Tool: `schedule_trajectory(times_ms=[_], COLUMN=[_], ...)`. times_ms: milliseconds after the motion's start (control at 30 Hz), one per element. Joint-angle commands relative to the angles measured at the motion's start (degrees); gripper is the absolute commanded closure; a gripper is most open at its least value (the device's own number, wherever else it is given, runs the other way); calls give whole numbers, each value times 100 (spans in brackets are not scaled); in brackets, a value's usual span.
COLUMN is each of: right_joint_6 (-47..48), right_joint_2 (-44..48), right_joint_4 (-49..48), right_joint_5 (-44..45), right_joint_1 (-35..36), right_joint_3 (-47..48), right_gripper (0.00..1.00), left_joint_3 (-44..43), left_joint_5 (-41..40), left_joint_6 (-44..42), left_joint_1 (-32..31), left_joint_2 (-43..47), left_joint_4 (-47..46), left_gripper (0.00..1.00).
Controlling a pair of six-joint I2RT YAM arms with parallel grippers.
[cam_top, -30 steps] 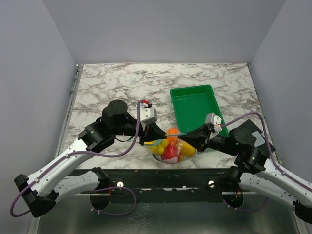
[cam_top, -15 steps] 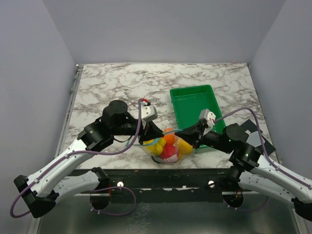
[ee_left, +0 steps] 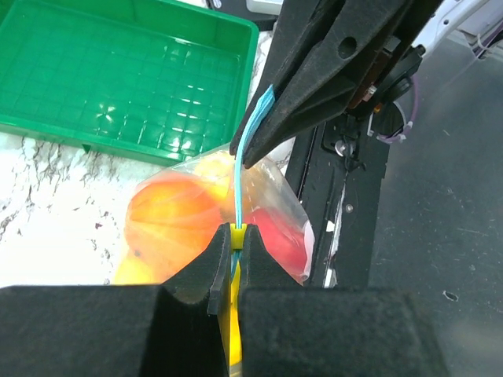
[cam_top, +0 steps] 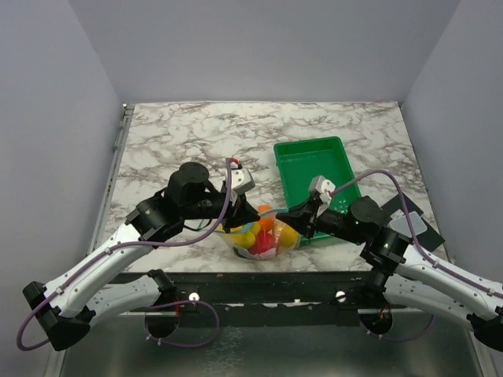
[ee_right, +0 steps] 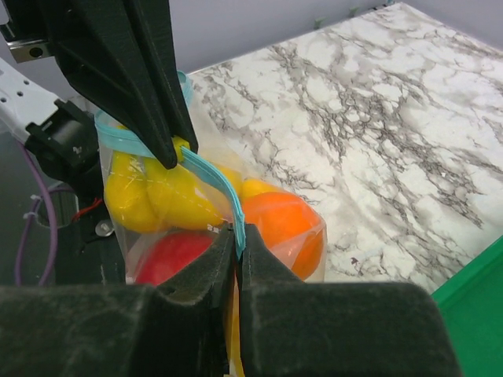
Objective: Place the food in the zip-top bag and seal the zipper
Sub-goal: Zip the zipper food storage bag at the center of the board.
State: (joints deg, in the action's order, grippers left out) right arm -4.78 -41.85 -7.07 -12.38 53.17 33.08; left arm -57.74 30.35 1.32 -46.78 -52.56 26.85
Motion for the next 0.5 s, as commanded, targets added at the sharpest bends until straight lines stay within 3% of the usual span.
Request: schedule_trajectory(times_ms=[0, 167, 267, 467], right_joint_6=[416, 906, 1147, 1666], right_joint_2=[-52, -52, -124, -637], right_joint_4=[650, 1465, 1885, 2711], right_joint_5=[-329, -662, -874, -1346], right_joint_1=[-34, -34, -32, -34], right_joint_3=[430, 856, 1135, 1854], right_gripper=[83, 55, 43, 35], left_joint_3=[-142, -142, -142, -135], left_joint_5=[59, 125, 210, 410], left_joint_6=[47, 1, -16, -43], left_joint_1=[23, 20, 22, 20], left_joint_2=[-177, -377, -449, -474], left_joint_4=[-66, -71, -73, -66], left_gripper=[100, 100, 100, 100])
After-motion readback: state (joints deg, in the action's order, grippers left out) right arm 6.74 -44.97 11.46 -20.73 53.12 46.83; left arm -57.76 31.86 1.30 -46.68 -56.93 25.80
